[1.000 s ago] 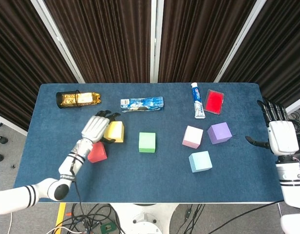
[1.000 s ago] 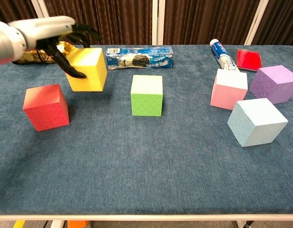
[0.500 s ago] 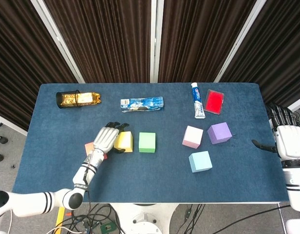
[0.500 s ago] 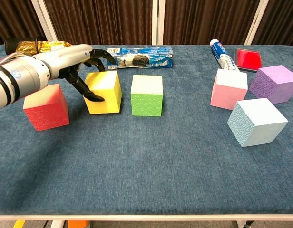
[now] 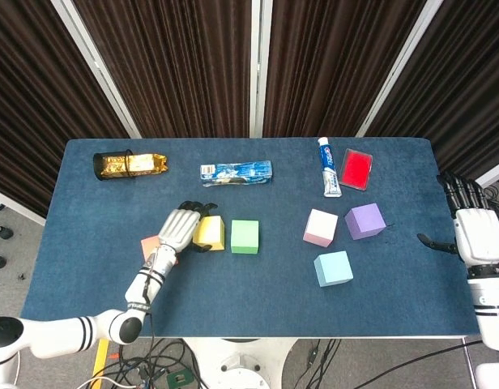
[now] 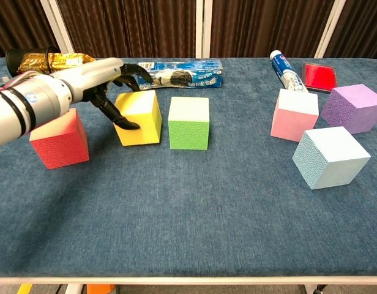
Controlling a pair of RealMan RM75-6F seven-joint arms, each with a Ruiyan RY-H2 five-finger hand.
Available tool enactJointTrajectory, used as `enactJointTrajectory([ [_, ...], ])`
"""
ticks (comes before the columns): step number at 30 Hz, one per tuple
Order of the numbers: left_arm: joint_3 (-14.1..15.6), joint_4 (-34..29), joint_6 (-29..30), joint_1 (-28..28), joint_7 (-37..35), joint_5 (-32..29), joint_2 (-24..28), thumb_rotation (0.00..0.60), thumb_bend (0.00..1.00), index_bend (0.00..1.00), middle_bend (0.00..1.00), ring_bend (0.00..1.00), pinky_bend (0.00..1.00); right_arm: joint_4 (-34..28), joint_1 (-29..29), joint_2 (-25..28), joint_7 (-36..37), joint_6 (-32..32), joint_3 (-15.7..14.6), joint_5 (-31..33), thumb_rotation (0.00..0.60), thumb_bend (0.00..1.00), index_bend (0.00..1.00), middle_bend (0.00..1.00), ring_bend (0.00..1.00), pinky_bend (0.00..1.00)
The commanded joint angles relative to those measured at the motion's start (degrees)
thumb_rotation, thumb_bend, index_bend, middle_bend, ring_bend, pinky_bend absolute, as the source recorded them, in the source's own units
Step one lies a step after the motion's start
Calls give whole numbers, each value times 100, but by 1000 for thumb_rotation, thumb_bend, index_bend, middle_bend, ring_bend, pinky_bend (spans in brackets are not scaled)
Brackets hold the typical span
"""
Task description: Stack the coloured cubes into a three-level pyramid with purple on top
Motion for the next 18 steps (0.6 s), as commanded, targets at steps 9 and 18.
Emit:
enactJointTrajectory([
  [9,-15,208,-101,-42,-71,21,-201,600,217,190,633,162,150,45,-32,13,76,-10,-22,28,600,2,0,0,0,0],
  [18,-29,142,-221,-72,-152,93,-163,600,217,190,632,162,150,102,-29,-31,82,-35,-39,35,600,2,0,0,0,0],
])
